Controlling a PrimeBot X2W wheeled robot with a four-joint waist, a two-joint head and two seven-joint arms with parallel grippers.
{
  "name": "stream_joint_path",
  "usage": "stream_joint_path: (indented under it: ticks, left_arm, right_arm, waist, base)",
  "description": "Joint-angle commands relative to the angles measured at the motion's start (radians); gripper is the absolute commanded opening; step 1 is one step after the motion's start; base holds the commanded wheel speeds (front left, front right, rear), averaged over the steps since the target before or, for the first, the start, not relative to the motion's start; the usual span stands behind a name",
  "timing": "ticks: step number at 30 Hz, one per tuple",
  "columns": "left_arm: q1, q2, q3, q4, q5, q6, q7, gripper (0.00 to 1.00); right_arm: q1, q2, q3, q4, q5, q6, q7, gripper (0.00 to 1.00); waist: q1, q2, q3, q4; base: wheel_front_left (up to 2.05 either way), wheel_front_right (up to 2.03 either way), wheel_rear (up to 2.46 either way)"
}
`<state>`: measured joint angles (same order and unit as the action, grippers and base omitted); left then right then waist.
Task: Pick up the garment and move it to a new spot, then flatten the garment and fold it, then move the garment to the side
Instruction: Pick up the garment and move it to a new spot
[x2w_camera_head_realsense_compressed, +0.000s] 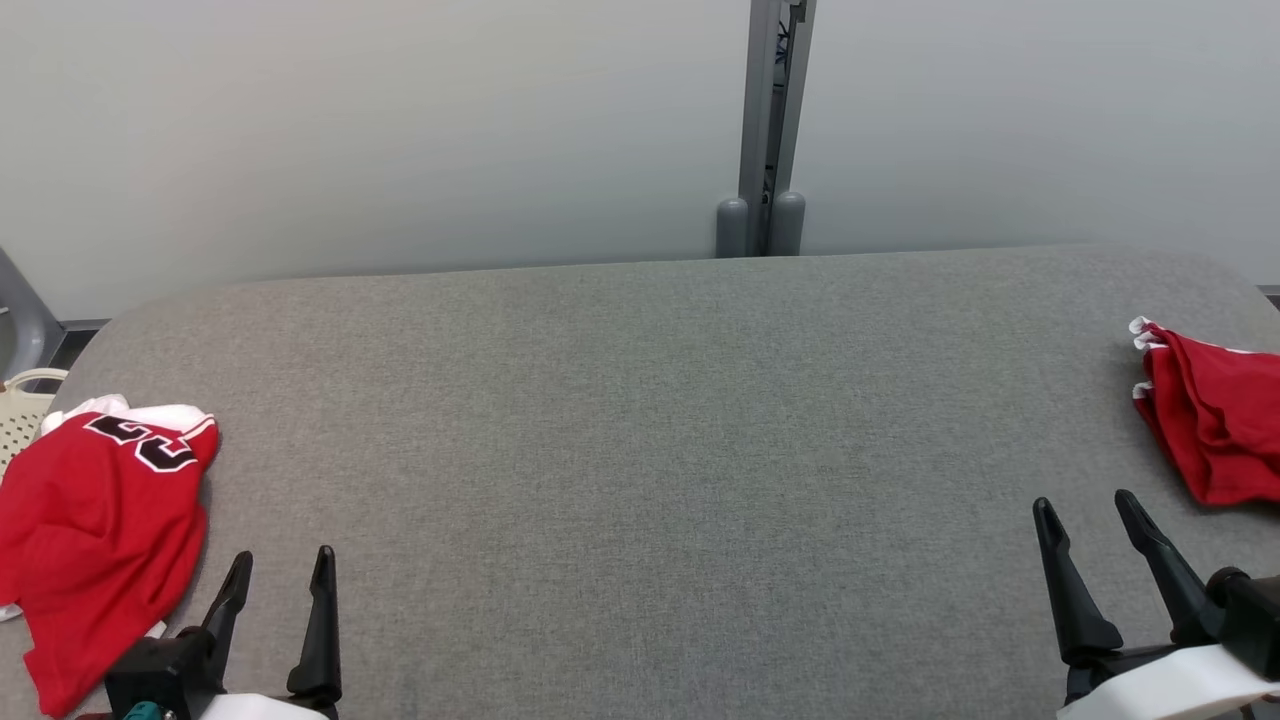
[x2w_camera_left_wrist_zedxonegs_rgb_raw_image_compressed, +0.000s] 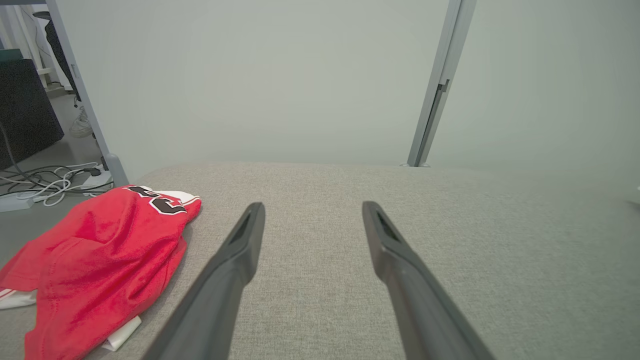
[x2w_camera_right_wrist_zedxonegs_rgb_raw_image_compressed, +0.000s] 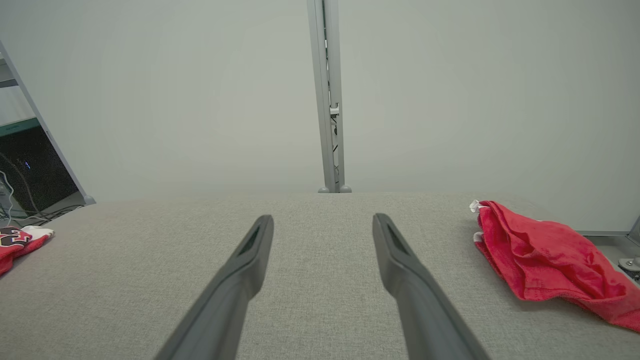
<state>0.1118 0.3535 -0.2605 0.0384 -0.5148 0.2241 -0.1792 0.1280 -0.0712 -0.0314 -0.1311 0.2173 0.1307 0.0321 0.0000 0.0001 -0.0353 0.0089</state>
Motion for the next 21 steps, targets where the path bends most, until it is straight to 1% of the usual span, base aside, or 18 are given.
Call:
stream_joint_path:
  ticks: [1, 5, 12, 13, 18, 21]
  left_arm:
    - [-0.021, -0.002, 0.004, -0.001, -0.003, 0.008, 0.001, 1.00]
    - [-0.051, -0.008, 0.004, -0.002, 0.005, 0.015, -0.011, 1.00]
    - [-0.109, -0.026, -0.009, 0.016, 0.010, -0.003, -0.033, 1.00]
    - [-0.109, -0.026, -0.009, 0.016, 0.010, -0.003, -0.033, 1.00]
    - [-0.137, -0.029, -0.016, 0.050, 0.013, -0.012, -0.041, 1.00]
    - [-0.153, -0.026, -0.014, 0.068, 0.011, -0.024, -0.050, 1.00]
  right_arm:
    - [-0.003, -0.002, -0.009, -0.007, -0.009, 0.000, 0.001, 1.00]
    - [0.000, 0.000, -0.018, -0.022, -0.008, 0.000, -0.002, 1.00]
    - [0.008, 0.004, -0.029, -0.047, -0.013, 0.000, -0.001, 1.00]
    - [0.008, 0.004, -0.029, -0.047, -0.013, 0.000, -0.001, 1.00]
    - [0.007, 0.010, -0.017, -0.047, -0.008, 0.000, -0.004, 1.00]
    - [0.003, 0.014, -0.007, -0.044, -0.009, 0.000, -0.007, 1.00]
  waist:
    - [0.0000, -0.0001, 0.002, 0.011]
    - [0.0000, -0.0001, 0.004, 0.066]
    - [0.0000, -0.0001, 0.011, 0.211]
    - [0.0000, -0.0001, 0.011, 0.211]
    - [0.0000, -0.0001, 0.012, 0.308]
    - [0.0000, -0.0001, 0.014, 0.355]
  base:
    - [0.00, 0.00, 0.00]
    - [0.00, 0.00, 0.00]
    - [0.00, 0.00, 0.00]
    - [0.00, 0.00, 0.00]
    - [0.00, 0.00, 0.00]
    - [0.00, 0.00, 0.00]
